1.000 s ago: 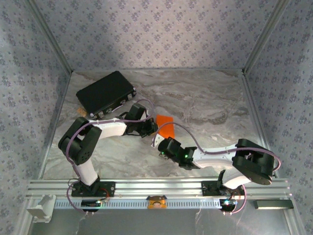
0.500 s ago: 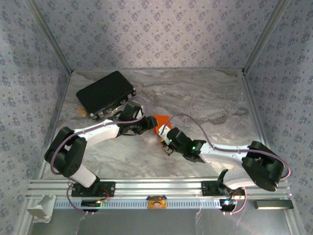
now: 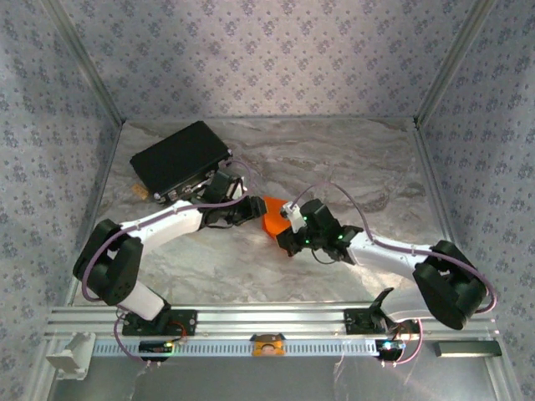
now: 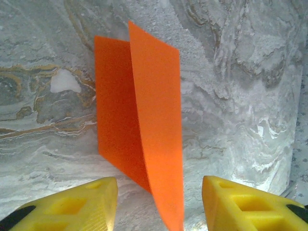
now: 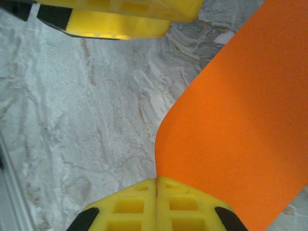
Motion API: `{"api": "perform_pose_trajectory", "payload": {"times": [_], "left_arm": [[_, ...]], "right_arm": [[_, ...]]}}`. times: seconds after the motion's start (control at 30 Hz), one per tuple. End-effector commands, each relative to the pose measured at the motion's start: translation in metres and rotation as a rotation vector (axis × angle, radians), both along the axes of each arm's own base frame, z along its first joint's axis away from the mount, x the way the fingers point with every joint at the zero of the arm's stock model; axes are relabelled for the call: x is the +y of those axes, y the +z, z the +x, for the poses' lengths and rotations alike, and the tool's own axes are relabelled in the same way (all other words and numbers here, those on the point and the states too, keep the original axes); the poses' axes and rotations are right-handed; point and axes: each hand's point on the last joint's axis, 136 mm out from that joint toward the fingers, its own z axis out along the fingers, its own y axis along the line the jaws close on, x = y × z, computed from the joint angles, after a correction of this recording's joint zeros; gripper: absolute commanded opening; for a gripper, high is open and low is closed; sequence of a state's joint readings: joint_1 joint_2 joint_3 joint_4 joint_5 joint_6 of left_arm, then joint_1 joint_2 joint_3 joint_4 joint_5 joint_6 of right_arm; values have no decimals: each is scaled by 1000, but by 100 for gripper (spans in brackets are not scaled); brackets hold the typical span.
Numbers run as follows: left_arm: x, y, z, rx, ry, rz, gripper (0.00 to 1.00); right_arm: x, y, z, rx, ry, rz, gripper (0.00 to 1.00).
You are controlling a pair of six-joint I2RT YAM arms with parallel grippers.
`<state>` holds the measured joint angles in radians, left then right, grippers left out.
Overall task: Fold a paper plane with a square sheet of paper (pick it up from the middle)
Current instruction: Third fold the triangle at the center of the table.
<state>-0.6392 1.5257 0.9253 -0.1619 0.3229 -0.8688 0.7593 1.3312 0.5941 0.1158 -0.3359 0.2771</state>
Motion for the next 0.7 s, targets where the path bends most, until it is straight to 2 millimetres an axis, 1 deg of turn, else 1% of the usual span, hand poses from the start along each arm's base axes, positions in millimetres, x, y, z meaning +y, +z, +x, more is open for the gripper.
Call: {"api": "perform_pose_trajectory", "payload": {"times": [0.0, 0.1, 0.23, 0.33, 0.4, 0.47, 0.53, 0.6, 0.67], "left_arm": [[-7, 18, 7, -31, -34, -29, 42], [-13, 22, 9, -38, -54, -45, 36], [-22, 19, 14, -26, -90, -43, 27], [-27, 12, 19, -17, -93, -44, 23], [-37, 8, 23, -8, -123, -61, 22], [-46, 4, 25, 17, -156, -77, 18], [-54, 0, 26, 33, -183, -88, 17], [-58, -10, 29, 60, -198, -73, 15], [-60, -22, 31, 83, -205, -54, 14]], "right_arm": [[11, 9, -12, 97, 59, 63, 0], [15, 6, -17, 134, 91, 64, 0], [16, 2, -18, 143, 100, 58, 0], [17, 1, -20, 154, 112, 60, 0], [17, 1, -21, 160, 111, 65, 0], [15, -3, -21, 157, 105, 61, 0], [13, -5, -20, 162, 104, 72, 0], [13, -4, -20, 169, 107, 83, 0], [14, -4, -20, 173, 112, 86, 0]]}}
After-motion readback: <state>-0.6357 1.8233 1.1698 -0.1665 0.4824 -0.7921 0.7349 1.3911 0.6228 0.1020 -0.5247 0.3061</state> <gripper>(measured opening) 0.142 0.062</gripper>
